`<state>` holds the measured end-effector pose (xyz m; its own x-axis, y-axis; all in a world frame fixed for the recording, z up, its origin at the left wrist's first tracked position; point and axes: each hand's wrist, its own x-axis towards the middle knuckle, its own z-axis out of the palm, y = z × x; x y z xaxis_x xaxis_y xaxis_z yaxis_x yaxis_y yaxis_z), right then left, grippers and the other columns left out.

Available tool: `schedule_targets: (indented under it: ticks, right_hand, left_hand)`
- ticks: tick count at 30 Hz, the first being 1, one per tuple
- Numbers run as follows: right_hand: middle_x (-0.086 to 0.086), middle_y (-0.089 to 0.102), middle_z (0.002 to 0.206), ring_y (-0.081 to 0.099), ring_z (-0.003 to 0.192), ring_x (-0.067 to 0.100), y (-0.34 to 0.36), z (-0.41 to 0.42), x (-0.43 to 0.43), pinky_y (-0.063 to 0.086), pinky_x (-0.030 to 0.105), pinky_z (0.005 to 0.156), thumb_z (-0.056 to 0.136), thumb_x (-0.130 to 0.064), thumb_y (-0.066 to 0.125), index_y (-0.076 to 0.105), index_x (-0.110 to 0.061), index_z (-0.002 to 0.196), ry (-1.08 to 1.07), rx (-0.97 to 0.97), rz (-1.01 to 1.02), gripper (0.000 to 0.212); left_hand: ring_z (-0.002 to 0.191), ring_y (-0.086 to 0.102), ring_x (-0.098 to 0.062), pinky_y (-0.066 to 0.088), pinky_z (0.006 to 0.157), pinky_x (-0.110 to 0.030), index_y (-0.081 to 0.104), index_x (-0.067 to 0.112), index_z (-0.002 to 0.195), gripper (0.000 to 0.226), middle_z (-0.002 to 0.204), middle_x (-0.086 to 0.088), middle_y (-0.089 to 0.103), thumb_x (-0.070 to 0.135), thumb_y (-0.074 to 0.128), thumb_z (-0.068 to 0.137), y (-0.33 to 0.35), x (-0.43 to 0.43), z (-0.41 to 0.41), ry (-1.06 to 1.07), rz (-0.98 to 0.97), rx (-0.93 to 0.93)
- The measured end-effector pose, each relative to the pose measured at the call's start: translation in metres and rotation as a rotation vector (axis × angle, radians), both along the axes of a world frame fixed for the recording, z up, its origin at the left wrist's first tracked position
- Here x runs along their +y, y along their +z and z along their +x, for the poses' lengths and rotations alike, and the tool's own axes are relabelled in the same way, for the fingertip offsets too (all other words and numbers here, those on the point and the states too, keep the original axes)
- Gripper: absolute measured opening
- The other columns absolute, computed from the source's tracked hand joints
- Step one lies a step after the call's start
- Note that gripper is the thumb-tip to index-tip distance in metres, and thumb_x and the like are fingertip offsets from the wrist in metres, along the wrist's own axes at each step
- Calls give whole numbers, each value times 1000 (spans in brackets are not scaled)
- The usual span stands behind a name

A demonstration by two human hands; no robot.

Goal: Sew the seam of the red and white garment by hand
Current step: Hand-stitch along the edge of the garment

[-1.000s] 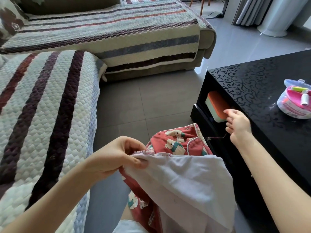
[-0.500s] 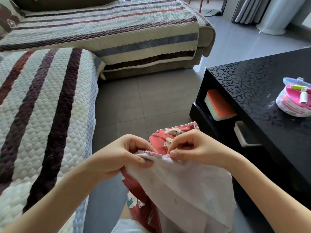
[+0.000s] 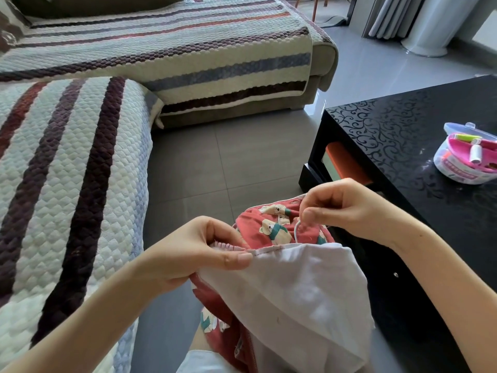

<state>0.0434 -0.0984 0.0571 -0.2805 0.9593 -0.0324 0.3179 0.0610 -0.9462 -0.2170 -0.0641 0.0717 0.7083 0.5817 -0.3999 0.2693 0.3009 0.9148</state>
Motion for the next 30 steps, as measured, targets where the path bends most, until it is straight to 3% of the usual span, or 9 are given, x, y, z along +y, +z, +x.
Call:
schedule_targets:
  ticks: [2, 4, 6, 10, 14, 18, 23, 30]
  right_hand:
    - [13, 57, 64, 47, 60, 15, -3, -3, -1, 40, 33, 59, 80, -32, 68, 75, -31, 91, 51, -24, -13, 13]
    - [-2, 45, 57, 37, 54, 7, -7, -11, -3, 32, 21, 53, 86, -31, 66, 71, -27, 109, 181, -97, -36, 24]
    - [-3, 36, 59, 33, 54, 8, -12, -18, -6, 27, 22, 51, 89, -27, 64, 67, -24, 117, 312, -169, -89, 28]
    - [-9, 35, 56, 33, 53, 5, -20, -21, -10, 25, 22, 51, 87, -27, 69, 73, -19, 93, 384, -246, -125, 11]
    - [-3, 43, 59, 37, 55, 8, -21, -14, -17, 26, 22, 50, 78, -20, 74, 74, -19, 78, 283, -40, -213, 1]
    - [-8, 53, 56, 42, 51, 2, -18, -4, -23, 31, 13, 49, 68, -28, 75, 76, -21, 69, 191, 164, -274, 7]
    - [-1, 54, 53, 44, 47, 6, -16, 0, -31, 28, 18, 46, 53, -44, 89, 73, -17, 64, 91, 311, -300, 34]
    - [-3, 44, 49, 33, 41, 4, -9, -6, -32, 23, 13, 40, 40, -39, 92, 66, -13, 60, -59, 515, -411, 42]
  left_hand:
    - [52, 60, -5, 46, 50, -14, 75, 14, 62, 11, 58, 0, 65, 16, 83, 55, 3, -3, 1, -35, 41, 0]
    - [53, 59, -1, 44, 51, -11, 76, 17, 60, 9, 57, 4, 64, 9, 78, 60, 7, -6, 1, -74, 96, -5]
    - [53, 57, 2, 42, 51, -9, 76, 20, 61, 11, 57, 7, 64, 8, 77, 61, 9, -7, 1, -114, 157, -4]
    - [55, 54, 6, 39, 55, -6, 75, 26, 67, 17, 57, 16, 61, 9, 79, 67, 11, -10, -2, -269, 284, 1]
    - [55, 53, 8, 36, 56, -4, 73, 23, 72, 17, 55, 20, 59, 7, 79, 73, 11, -14, -3, -326, 339, 28]
    - [55, 53, 7, 37, 55, -5, 75, 30, 67, 20, 56, 17, 60, 11, 79, 69, 9, -16, -3, -256, 324, 7]
    - [56, 55, 5, 40, 54, -8, 76, 27, 64, 17, 58, 14, 63, 11, 80, 63, 11, -18, -2, -159, 305, -23]
    - [61, 61, 0, 45, 58, -12, 77, 25, 62, 11, 64, 3, 70, 15, 80, 58, 11, -18, 5, -26, 245, 4]
